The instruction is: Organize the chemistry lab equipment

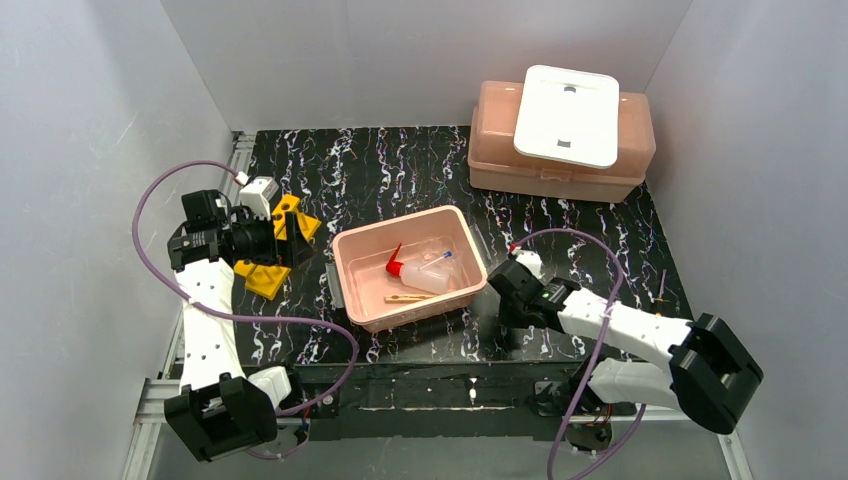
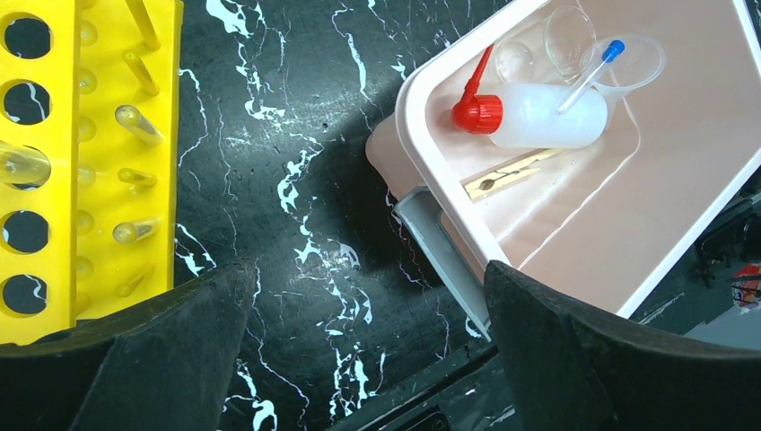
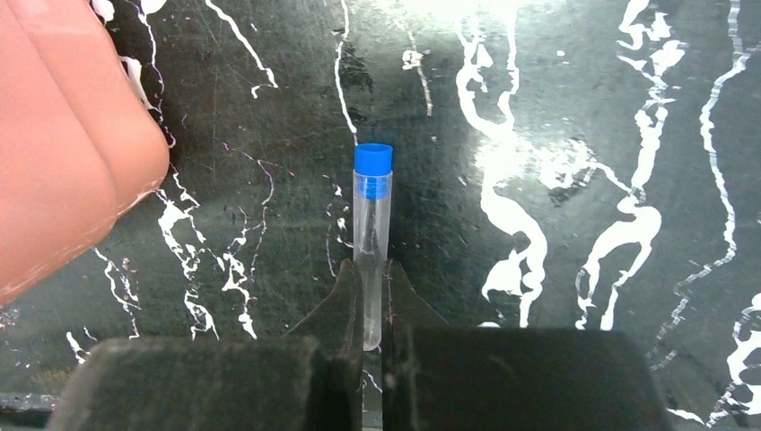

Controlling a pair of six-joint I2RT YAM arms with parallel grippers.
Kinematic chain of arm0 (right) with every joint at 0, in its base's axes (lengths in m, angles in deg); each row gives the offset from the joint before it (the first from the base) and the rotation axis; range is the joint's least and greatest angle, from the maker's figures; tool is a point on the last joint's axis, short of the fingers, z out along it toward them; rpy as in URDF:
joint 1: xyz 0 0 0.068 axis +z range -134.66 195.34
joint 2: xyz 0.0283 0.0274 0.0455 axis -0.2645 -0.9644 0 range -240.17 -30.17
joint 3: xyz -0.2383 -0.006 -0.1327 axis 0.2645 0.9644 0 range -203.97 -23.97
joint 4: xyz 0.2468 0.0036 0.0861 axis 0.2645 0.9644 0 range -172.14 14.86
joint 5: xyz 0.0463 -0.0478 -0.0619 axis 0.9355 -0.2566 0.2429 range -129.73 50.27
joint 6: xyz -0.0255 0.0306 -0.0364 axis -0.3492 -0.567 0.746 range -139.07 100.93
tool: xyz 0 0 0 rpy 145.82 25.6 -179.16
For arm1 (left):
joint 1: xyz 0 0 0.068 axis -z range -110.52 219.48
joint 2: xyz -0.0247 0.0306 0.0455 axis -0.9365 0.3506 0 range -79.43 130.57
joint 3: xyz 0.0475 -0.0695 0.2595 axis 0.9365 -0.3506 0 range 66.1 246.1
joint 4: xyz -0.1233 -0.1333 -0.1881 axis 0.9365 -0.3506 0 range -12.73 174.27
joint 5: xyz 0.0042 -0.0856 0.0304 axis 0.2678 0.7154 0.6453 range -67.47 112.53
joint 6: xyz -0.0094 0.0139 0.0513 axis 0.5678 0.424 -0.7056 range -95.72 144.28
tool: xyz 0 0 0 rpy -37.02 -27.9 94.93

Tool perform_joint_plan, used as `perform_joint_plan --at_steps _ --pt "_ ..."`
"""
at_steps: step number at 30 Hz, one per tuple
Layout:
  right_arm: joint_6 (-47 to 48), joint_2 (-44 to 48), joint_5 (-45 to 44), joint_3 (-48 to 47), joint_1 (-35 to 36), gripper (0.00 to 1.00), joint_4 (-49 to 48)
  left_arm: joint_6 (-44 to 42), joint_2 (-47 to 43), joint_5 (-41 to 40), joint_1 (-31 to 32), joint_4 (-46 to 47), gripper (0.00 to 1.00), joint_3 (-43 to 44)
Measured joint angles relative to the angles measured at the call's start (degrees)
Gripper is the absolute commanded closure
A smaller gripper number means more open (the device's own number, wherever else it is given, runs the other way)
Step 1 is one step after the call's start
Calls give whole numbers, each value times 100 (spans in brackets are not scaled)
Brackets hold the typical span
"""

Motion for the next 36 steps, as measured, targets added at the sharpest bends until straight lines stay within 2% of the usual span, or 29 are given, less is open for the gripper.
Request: perform_joint_plan --at_steps 7,10,13,16,22,25,27,31,33,36 --pt "-44 970 -365 -481 0 99 1025 66 2 63 0 -9 1 0" --pt "-17 1556 -518 -1176 0 99 1478 111 2 105 0 -9 1 0" --pt "201 1755 -555 -2120 0 99 1703 164 4 146 0 -9 1 0" --pt "568 1451 -424 -3080 0 98 1762 280 35 184 0 -22 1 2" --pt "1298 -81 179 -4450 278 92 1550 549 509 275 0 -328 0 227" --pt "1563 -1058 487 -4927 566 85 1504 706 557 273 0 -402 1 361" --pt "1690 -1626 721 -5206 785 76 1565 778 553 286 0 -485 0 496" --pt "1886 -2153 1097 -5587 1021 38 1639 863 553 297 0 -577 0 710" --pt "2035 -2205 1228 -5729 1045 31 1683 883 555 216 2 -603 1 730" --pt "2267 -2201 1311 -6024 946 28 1812 944 546 -59 2 -570 1 730"
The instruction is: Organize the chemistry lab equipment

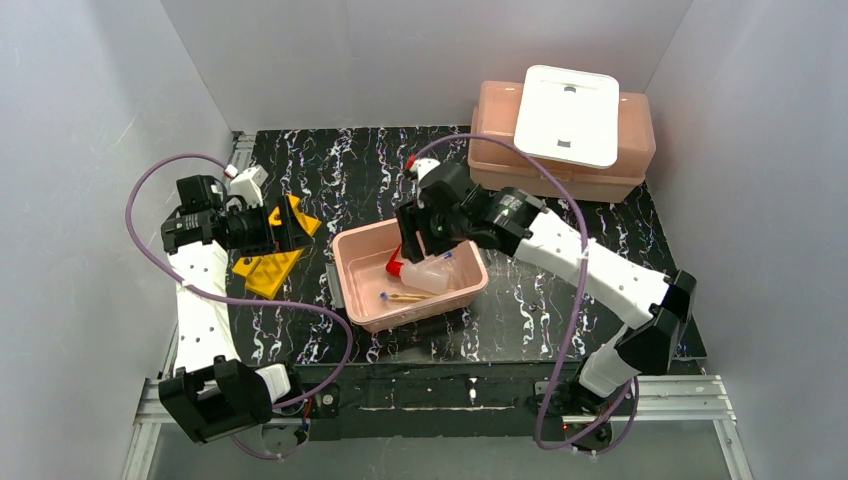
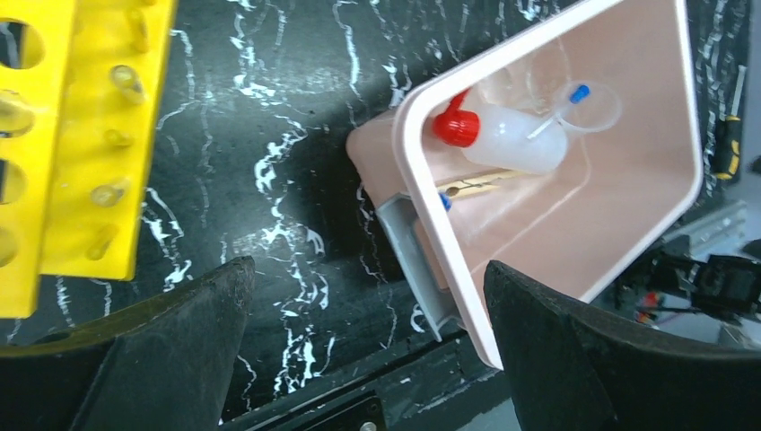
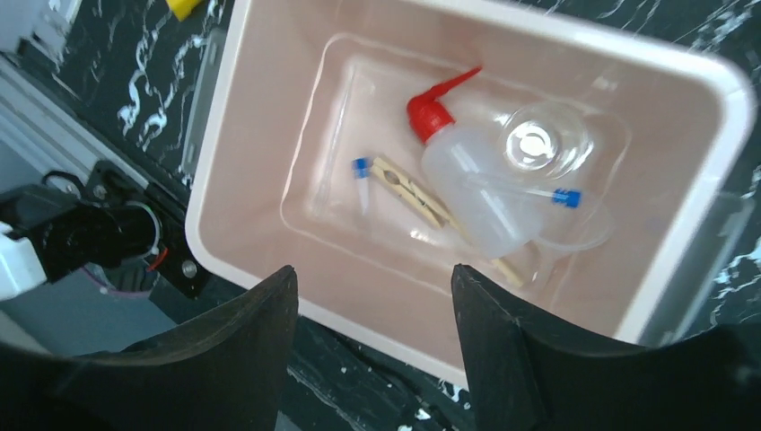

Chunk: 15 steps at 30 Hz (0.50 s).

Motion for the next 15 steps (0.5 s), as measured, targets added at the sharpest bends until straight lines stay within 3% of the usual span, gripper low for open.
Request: perform_joint_plan --at_steps 5,11,15 --pt "219 109 374 -413 -898 30 57 52 -229 -409 0 179 1 -15" --pt "-83 313 664 -505 -3104 29 -140 20 -503 -614 2 260 1 -39" --pt "-560 356 835 -302 -4413 23 -463 -85 -428 -621 2 256 0 -39"
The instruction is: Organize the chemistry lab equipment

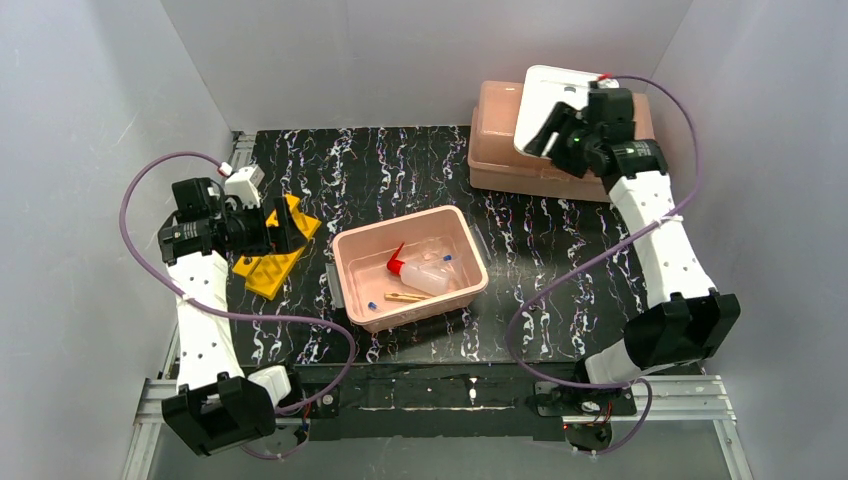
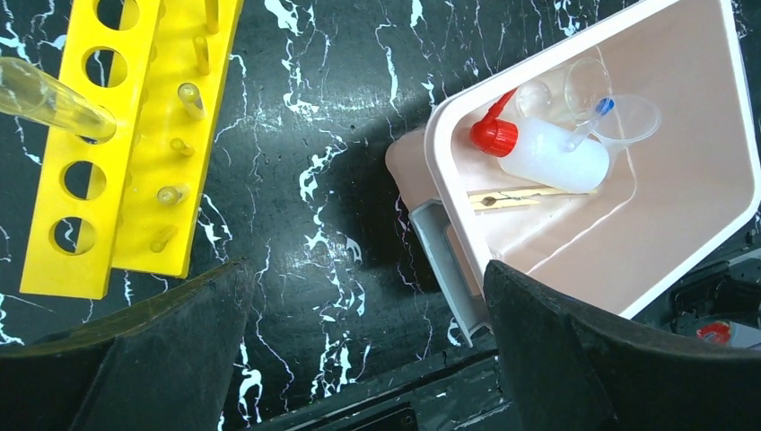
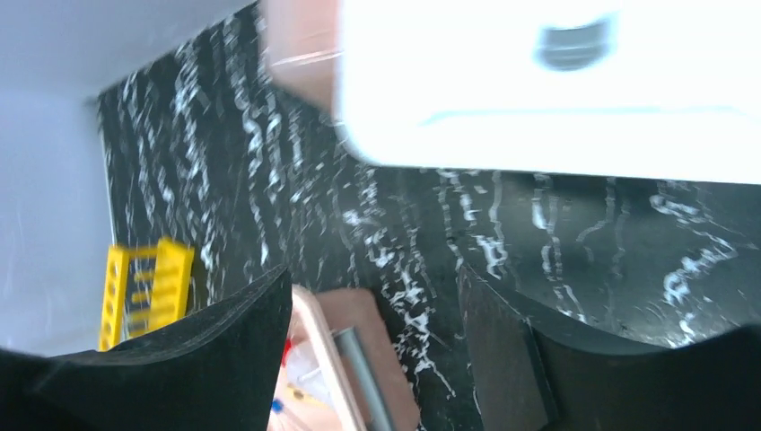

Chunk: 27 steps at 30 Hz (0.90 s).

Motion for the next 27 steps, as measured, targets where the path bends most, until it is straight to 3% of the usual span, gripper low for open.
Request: perform_joint_plan --at_steps 4,7,17,27 --pt "-595 92 267 706 -942 22 -444 -87 201 107 0 -52 0 0" --pt "-938 131 396 1244 -1266 22 -640 -179 348 254 0 -144 1 0" --pt "-1958 282 407 1952 -1716 23 -1659 -595 481 448 0 -544 0 22" --pt "-2809 234 76 2452 -1930 32 -2704 -944 529 452 0 -894 0 125"
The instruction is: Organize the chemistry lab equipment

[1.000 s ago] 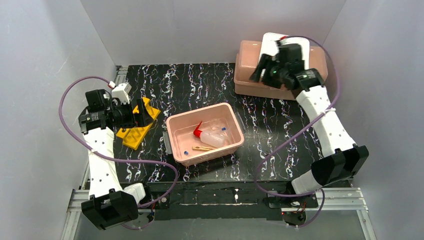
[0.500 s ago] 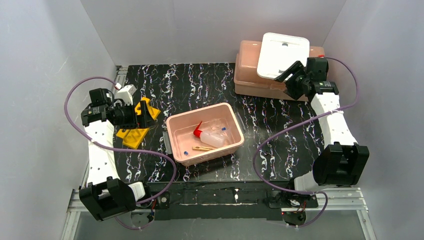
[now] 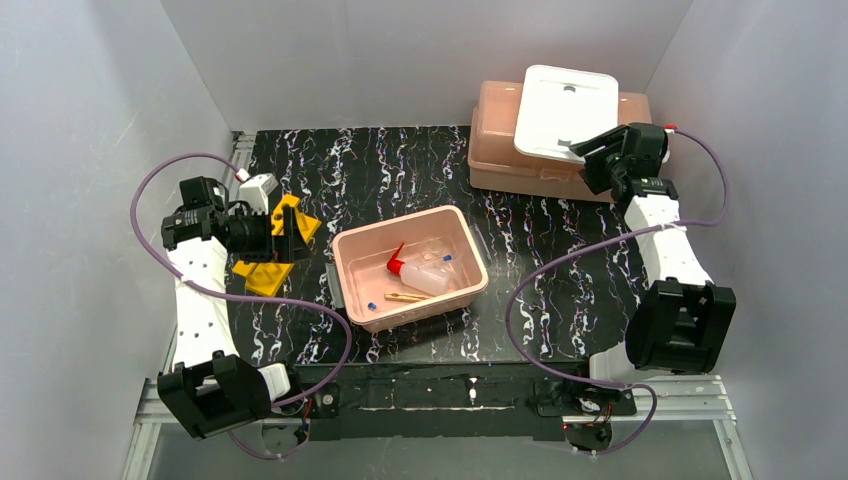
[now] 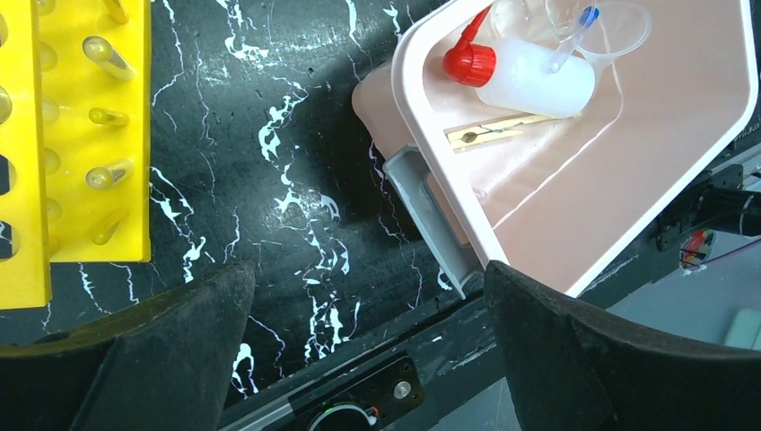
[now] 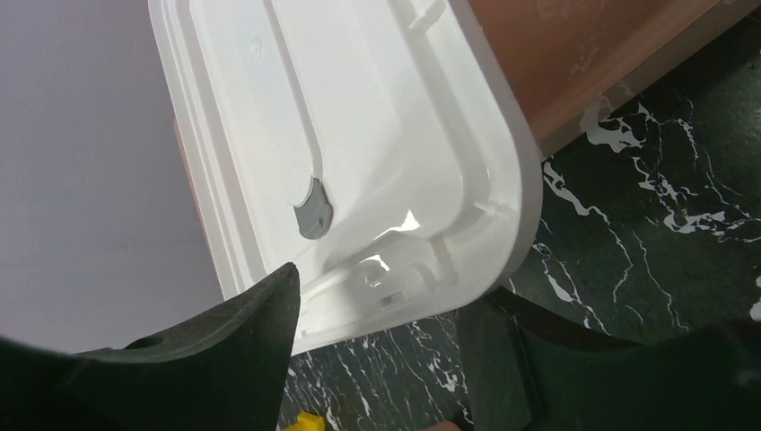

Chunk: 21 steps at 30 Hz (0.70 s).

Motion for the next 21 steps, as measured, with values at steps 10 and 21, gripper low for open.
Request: perform_joint_plan --at_steps 10,21 --pt "-514 -570 -293 9 -13 48 -748 -297 9 -63 0 -160 1 74" --pt "-468 -142 -343 13 -37 91 -1613 -367 68 -155 0 -251 1 170"
